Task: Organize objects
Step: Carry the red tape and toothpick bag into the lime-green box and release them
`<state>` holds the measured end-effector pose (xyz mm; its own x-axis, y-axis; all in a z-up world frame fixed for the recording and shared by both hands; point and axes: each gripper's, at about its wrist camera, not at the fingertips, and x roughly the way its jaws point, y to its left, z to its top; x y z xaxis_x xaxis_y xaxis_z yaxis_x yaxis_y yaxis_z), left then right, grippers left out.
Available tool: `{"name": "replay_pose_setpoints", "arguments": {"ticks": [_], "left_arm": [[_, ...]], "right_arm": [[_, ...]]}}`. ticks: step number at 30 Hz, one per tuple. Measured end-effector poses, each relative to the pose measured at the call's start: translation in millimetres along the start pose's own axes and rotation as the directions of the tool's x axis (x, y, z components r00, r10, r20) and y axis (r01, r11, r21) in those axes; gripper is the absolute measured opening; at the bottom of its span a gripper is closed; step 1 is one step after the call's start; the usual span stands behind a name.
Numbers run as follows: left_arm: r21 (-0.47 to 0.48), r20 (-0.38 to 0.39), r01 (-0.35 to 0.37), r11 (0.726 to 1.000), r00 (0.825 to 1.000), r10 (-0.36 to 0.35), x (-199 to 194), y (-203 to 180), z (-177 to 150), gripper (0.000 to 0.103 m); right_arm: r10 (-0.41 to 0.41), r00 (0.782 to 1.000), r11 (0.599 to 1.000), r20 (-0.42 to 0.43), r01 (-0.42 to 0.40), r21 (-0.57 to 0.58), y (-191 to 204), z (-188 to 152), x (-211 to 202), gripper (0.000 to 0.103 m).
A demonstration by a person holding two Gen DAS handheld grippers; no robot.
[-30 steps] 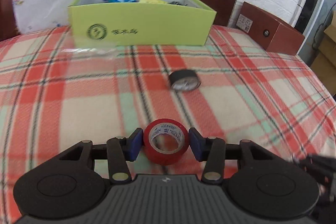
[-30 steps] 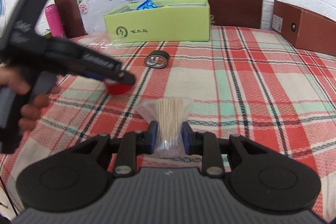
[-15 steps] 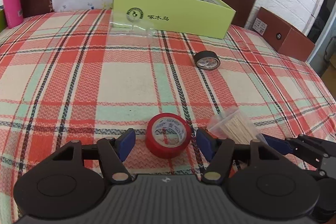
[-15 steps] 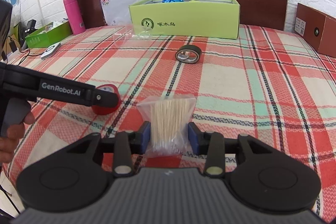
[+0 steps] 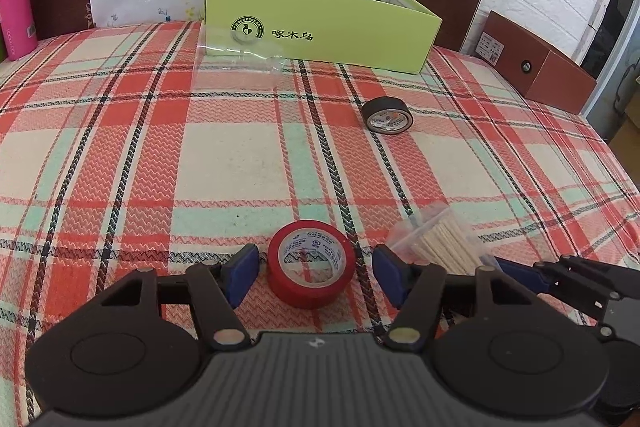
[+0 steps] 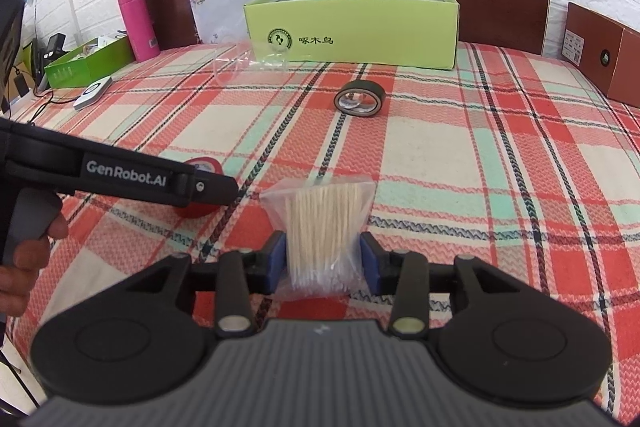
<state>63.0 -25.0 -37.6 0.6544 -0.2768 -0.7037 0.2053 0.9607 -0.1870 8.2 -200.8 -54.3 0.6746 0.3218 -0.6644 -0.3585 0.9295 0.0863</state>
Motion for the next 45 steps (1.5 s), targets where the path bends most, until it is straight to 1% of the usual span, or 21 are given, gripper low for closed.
{"name": "replay_pose_setpoints", "arguments": {"ticks": [1, 2, 7, 11, 14, 16, 21, 24, 27, 31, 33, 35, 38, 40, 42, 43, 44, 45], "left_arm": [[0.004, 0.001, 0.0, 1.0, 1.0, 0.0, 0, 0, 0, 0.057], [0.009, 0.003, -0.004, 1.0, 1.0, 0.004, 0, -1, 0, 0.05], [-0.005, 0.011, 0.019, 1.0, 1.0, -0.019, -4, 4, 1, 0.05], [0.004, 0.048, 0.056, 0.998, 0.997, -0.056, -17, 2, 9, 0.05], [0.023, 0.098, 0.089, 0.996, 0.991, -0.091, -29, -1, 25, 0.05], [0.037, 0.134, 0.106, 0.994, 0.985, -0.11, -35, -2, 40, 0.05], [0.077, 0.228, 0.116, 0.99, 0.965, -0.131, -46, -7, 84, 0.05], [0.097, 0.273, 0.114, 0.989, 0.952, -0.136, -44, -9, 111, 0.05], [0.102, 0.317, 0.072, 0.992, 0.943, -0.101, -34, -8, 140, 0.05], [0.07, 0.335, 0.057, 0.996, 0.939, -0.078, -9, 1, 185, 0.05], [0.064, 0.334, 0.04, 0.997, 0.941, -0.059, 8, 3, 205, 0.05], [0.062, 0.322, 0.043, 0.997, 0.945, -0.061, 28, 6, 221, 0.05], [0.046, 0.298, 0.033, 0.998, 0.954, -0.046, 56, 9, 238, 0.05], [0.036, 0.289, 0.03, 0.999, 0.956, -0.039, 72, 11, 245, 0.05], [0.032, 0.295, 0.029, 0.999, 0.955, -0.037, 87, 14, 250, 0.051], [0.037, 0.302, 0.026, 0.999, 0.953, -0.036, 93, 15, 250, 0.055], [0.05, 0.29, 0.015, 0.999, 0.957, -0.029, 100, 15, 249, 0.072], [0.061, 0.27, -0.009, 0.998, 0.963, -0.007, 106, 15, 248, 0.079]], "right_arm": [[0.0, 1.0, 1.0, 0.002, 0.0, 0.002, 0, 0, 0, 0.032], [-0.001, 1.0, 1.0, 0.006, 0.001, 0.008, -1, 0, 0, 0.029], [-0.006, 0.999, 1.0, 0.036, 0.005, 0.027, -3, 3, -3, 0.024], [0.001, 0.997, 1.0, 0.072, -0.004, 0.031, -4, 11, -10, 0.023], [0.02, 0.992, 0.998, 0.124, -0.027, 0.054, -8, 26, -19, 0.023], [0.022, 0.987, 0.998, 0.16, -0.03, 0.048, -11, 39, -23, 0.023], [0.014, 0.968, 0.999, 0.251, -0.021, 0.024, -22, 83, -26, 0.023], [0.001, 0.956, 1.0, 0.294, -0.006, 0.016, -30, 110, -19, 0.023], [-0.035, 0.943, 0.999, 0.332, 0.032, 0.015, -42, 137, -7, 0.023], [-0.078, 0.927, 0.997, 0.366, 0.07, 0.037, -65, 175, 20, 0.023], [-0.101, 0.919, 0.995, 0.38, 0.087, 0.053, -77, 193, 37, 0.023], [-0.121, 0.912, 0.992, 0.393, 0.105, 0.063, -88, 210, 56, 0.023], [-0.137, 0.908, 0.991, 0.396, 0.12, 0.066, -99, 229, 84, 0.023], [-0.145, 0.909, 0.989, 0.391, 0.133, 0.059, -100, 237, 103, 0.023], [-0.142, 0.917, 0.99, 0.374, 0.134, 0.048, -99, 240, 125, 0.025], [-0.134, 0.924, 0.991, 0.358, 0.131, 0.033, -99, 239, 136, 0.033], [-0.132, 0.933, 0.991, 0.336, 0.134, 0.017, -99, 237, 147, 0.05], [-0.147, 0.937, 0.988, 0.317, 0.153, 0.007, -97, 234, 154, 0.056]]}}
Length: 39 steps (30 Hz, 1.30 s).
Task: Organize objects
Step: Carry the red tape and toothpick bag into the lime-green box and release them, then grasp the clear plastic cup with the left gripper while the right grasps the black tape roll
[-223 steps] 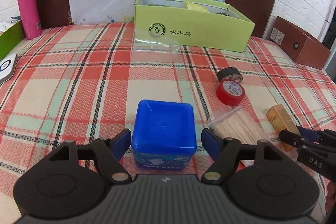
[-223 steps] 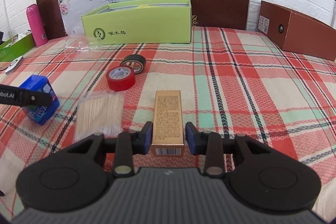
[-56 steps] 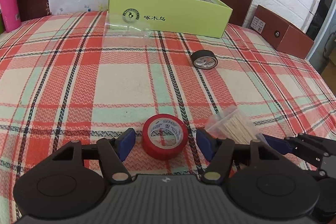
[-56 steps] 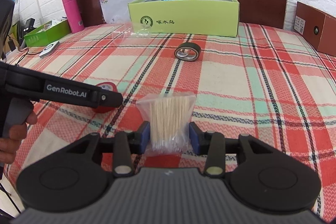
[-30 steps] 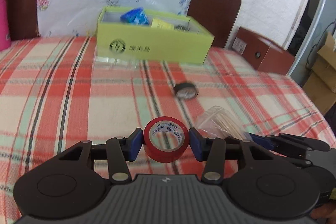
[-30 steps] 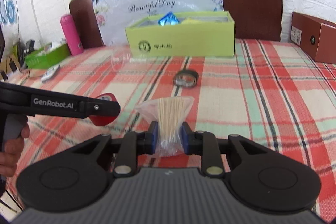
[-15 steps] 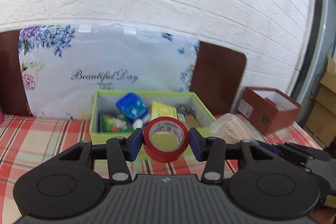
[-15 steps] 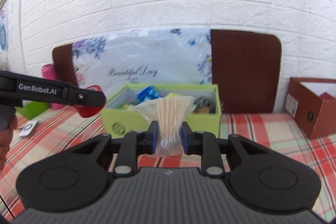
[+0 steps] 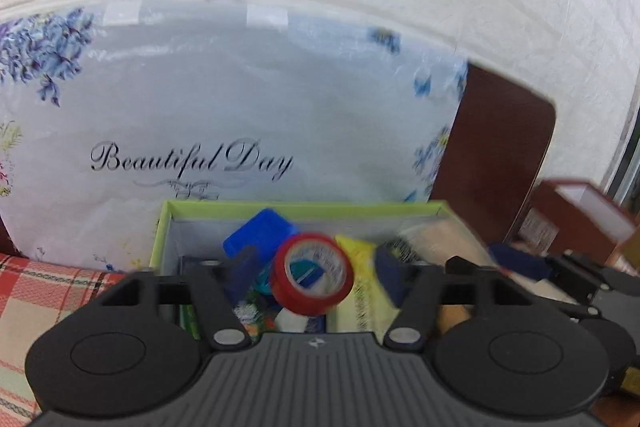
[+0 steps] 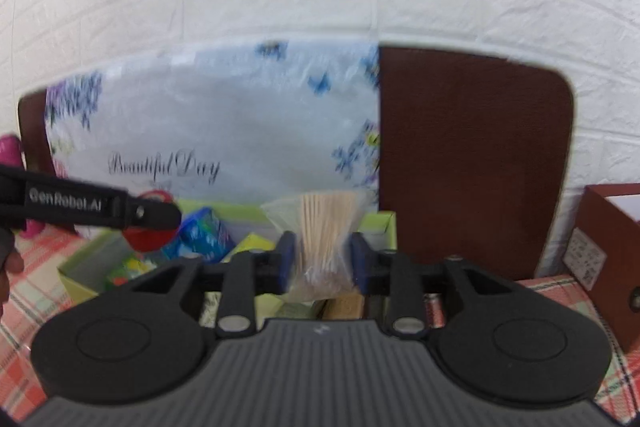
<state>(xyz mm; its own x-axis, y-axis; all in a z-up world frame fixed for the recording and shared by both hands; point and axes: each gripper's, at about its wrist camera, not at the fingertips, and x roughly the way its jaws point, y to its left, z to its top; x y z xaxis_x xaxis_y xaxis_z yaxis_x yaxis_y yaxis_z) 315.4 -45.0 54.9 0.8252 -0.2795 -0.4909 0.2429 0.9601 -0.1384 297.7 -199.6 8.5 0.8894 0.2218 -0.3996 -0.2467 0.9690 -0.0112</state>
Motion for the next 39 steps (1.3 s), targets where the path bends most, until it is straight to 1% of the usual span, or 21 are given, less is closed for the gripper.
{"name": "replay_pose_setpoints", "arguments": {"ticks": [1, 3, 5, 7, 9, 11, 13, 14, 17, 20, 22, 24, 28, 31, 35, 39], "left_arm": [[0.013, -0.011, -0.018, 1.0, 1.0, 0.018, 2, 0, -4, 0.079], [0.039, -0.01, -0.02, 0.999, 1.0, 0.021, -1, 3, -13, 0.079], [0.045, 0.005, -0.024, 0.999, 1.0, 0.024, -7, 6, -19, 0.079], [0.041, 0.008, -0.037, 0.998, 0.999, 0.036, -14, 7, -20, 0.079], [0.035, 0.01, -0.036, 0.999, 0.999, 0.035, -23, 6, -19, 0.079], [0.027, 0.022, -0.04, 0.999, 0.999, 0.039, -38, 2, -17, 0.079], [0.013, 0.033, -0.054, 0.998, 0.998, 0.053, -57, -1, -15, 0.081], [0.004, 0.037, -0.064, 0.998, 0.997, 0.064, -67, -2, -15, 0.083], [-0.012, 0.032, -0.101, 0.995, 0.994, 0.102, -99, -7, -22, 0.084], [-0.002, 0.018, -0.122, 0.992, 0.992, 0.122, -125, -12, -38, 0.086], [0.013, 0.001, -0.134, 0.991, 0.991, 0.134, -140, -16, -53, 0.087], [-0.001, -0.028, -0.153, 0.988, 0.988, 0.153, -150, -18, -72, 0.087], [-0.048, -0.099, -0.159, 0.986, 0.983, 0.154, -162, -19, -107, 0.087], [-0.076, -0.141, -0.168, 0.983, 0.978, 0.156, -167, -17, -126, 0.087], [-0.109, -0.177, -0.192, 0.975, 0.969, 0.171, -170, -12, -142, 0.087], [-0.133, -0.187, -0.209, 0.969, 0.965, 0.182, -176, -7, -150, 0.087]], "right_arm": [[-0.012, 1.0, 1.0, -0.006, 0.012, -0.014, 2, -5, 2, 0.059], [-0.016, 1.0, 0.999, 0.005, 0.016, -0.032, 5, -15, -2, 0.065], [-0.02, 1.0, 0.999, 0.023, 0.021, -0.036, 6, -21, -8, 0.089], [-0.022, 0.999, 0.999, 0.038, 0.024, -0.034, 7, -24, -18, 0.094], [-0.017, 0.999, 0.999, 0.044, 0.019, -0.039, 8, -19, -28, 0.096], [-0.016, 0.998, 0.999, 0.068, 0.018, -0.04, 10, -11, -43, 0.103], [-0.013, 0.995, 0.999, 0.103, 0.017, -0.035, 10, -5, -63, 0.103], [-0.01, 0.993, 0.999, 0.117, 0.014, -0.029, 11, -2, -74, 0.103], [0.008, 0.99, 1.0, 0.139, -0.007, -0.011, 12, -1, -105, 0.103], [0.036, 0.991, 0.999, 0.131, -0.036, -0.006, 15, -9, -134, 0.103], [0.076, 0.991, 0.997, 0.115, -0.074, -0.017, 20, -21, -152, 0.103], [0.101, 0.991, 0.995, 0.09, -0.1, -0.015, 24, -35, -165, 0.103], [0.104, 0.994, 0.994, 0.025, -0.105, 0.018, 30, -66, -185, 0.103], [0.121, 0.993, 0.991, -0.007, -0.12, 0.061, 32, -85, -199, 0.103], [0.127, 0.991, 0.99, -0.031, -0.125, 0.066, 39, -104, -216, 0.103], [0.133, 0.99, 0.988, -0.054, -0.128, 0.086, 43, -117, -225, 0.103]]}}
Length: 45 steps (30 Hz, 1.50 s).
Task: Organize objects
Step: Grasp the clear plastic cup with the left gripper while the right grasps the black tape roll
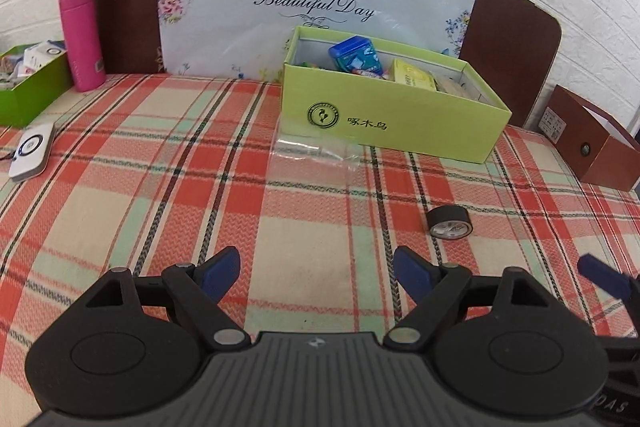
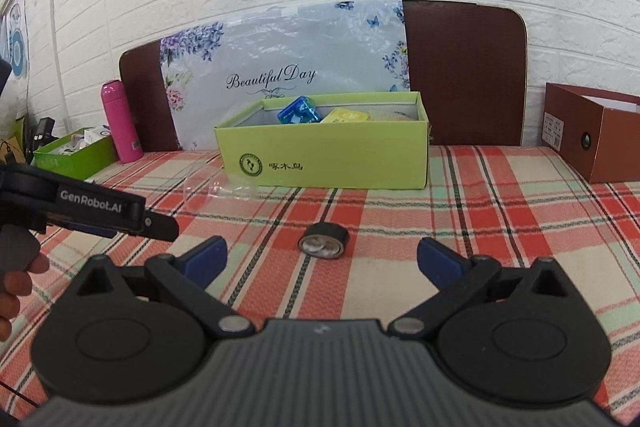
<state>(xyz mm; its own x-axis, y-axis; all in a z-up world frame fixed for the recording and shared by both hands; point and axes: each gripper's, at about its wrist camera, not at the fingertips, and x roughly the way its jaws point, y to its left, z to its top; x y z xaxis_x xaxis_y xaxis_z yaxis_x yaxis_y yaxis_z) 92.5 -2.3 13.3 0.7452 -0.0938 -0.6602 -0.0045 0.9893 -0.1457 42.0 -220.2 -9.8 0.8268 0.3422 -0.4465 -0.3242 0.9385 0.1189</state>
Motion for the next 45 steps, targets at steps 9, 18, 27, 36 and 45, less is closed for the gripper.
{"name": "replay_pose_setpoints", "arguments": {"ticks": [9, 18, 27, 36, 45], "left_arm": [[0.002, 0.052, -0.025, 1.0, 0.998, 0.025, -6, 11, -12, 0.087], [0.003, 0.135, 0.037, 0.999, 0.99, -0.037, 29, 18, 34, 0.087], [-0.028, 0.098, 0.186, 0.982, 0.978, -0.183, 91, 31, 68, 0.087], [0.027, 0.049, 0.316, 0.948, 0.947, -0.317, 90, 8, 57, 0.047], [0.007, 0.018, 0.269, 0.963, 0.963, -0.269, 113, -4, 63, 0.048]], "right_arm": [[-0.008, 0.999, 1.0, -0.046, 0.009, 0.007, 9, -22, -3, 0.103], [-0.013, 0.998, 1.0, -0.055, 0.014, 0.004, 10, -25, -8, 0.103], [-0.044, 0.996, 0.998, -0.082, 0.047, 0.032, -2, -29, -5, 0.103], [-0.059, 0.994, 0.997, -0.097, 0.054, -0.049, -2, -8, 28, 0.103], [-0.073, 0.982, 0.99, -0.173, 0.05, -0.129, 15, 0, 93, 0.081]]}}
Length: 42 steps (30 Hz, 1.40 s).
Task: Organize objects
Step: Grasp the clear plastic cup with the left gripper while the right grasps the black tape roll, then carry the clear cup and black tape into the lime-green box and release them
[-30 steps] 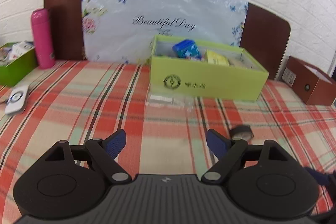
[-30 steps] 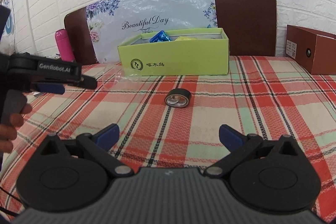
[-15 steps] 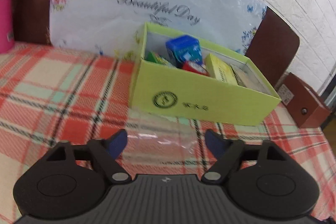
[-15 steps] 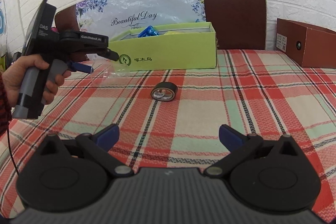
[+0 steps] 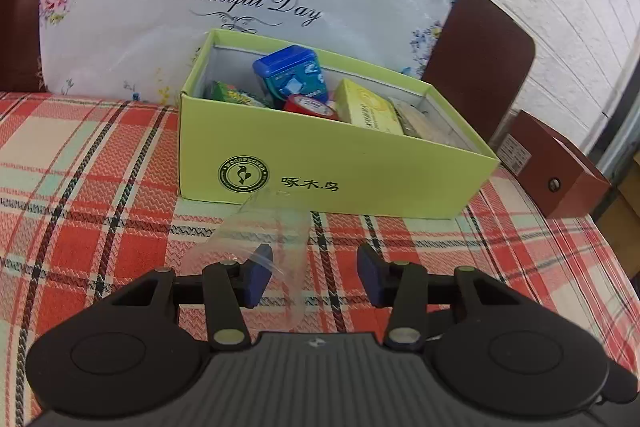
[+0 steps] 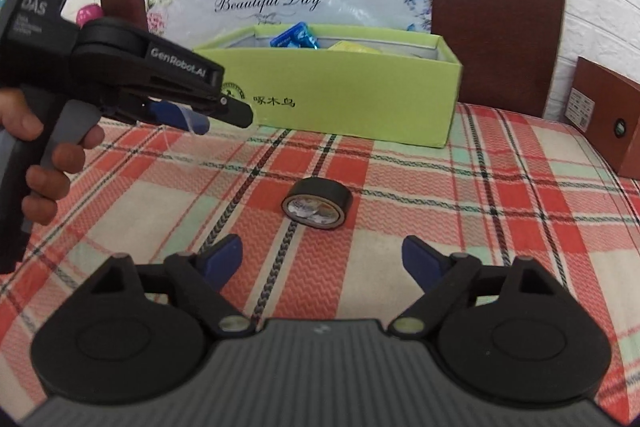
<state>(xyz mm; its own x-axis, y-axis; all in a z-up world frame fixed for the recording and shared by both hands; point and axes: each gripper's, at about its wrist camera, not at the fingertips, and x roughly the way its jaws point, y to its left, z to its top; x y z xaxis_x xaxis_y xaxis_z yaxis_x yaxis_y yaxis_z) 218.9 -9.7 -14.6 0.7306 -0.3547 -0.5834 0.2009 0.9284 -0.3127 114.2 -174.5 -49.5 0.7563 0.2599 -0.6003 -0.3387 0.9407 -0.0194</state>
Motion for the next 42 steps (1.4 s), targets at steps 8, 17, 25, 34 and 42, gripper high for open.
{"name": "replay_pose_setpoints", "arguments": {"ticks": [8, 17, 25, 34, 42], "left_arm": [[-0.006, -0.003, -0.049, 0.999, 0.999, 0.049, 13, 4, 5, 0.04], [-0.007, -0.059, -0.043, 0.999, 0.997, 0.042, 18, 9, 0, 0.008], [0.075, -0.13, 0.048, 0.996, 0.991, -0.038, -46, 1, -50, 0.005], [0.113, -0.086, 0.003, 0.994, 0.996, 0.007, -91, -15, -97, 0.008], [0.082, -0.083, -0.033, 0.996, 0.996, 0.039, -103, -8, -103, 0.025]], "right_arm": [[-0.017, 0.999, 1.0, -0.032, 0.018, 0.01, 7, 16, 37, 0.066], [-0.04, 0.999, 0.998, -0.032, 0.042, 0.052, 1, 22, 46, 0.048], [0.088, 0.995, 0.996, -0.048, -0.087, 0.03, 2, -11, -8, 0.048], [0.079, 0.996, 0.996, -0.031, -0.077, 0.048, 15, -40, -50, 0.058], [0.051, 0.998, 0.998, -0.035, -0.05, 0.038, 15, -45, -53, 0.064]]}}
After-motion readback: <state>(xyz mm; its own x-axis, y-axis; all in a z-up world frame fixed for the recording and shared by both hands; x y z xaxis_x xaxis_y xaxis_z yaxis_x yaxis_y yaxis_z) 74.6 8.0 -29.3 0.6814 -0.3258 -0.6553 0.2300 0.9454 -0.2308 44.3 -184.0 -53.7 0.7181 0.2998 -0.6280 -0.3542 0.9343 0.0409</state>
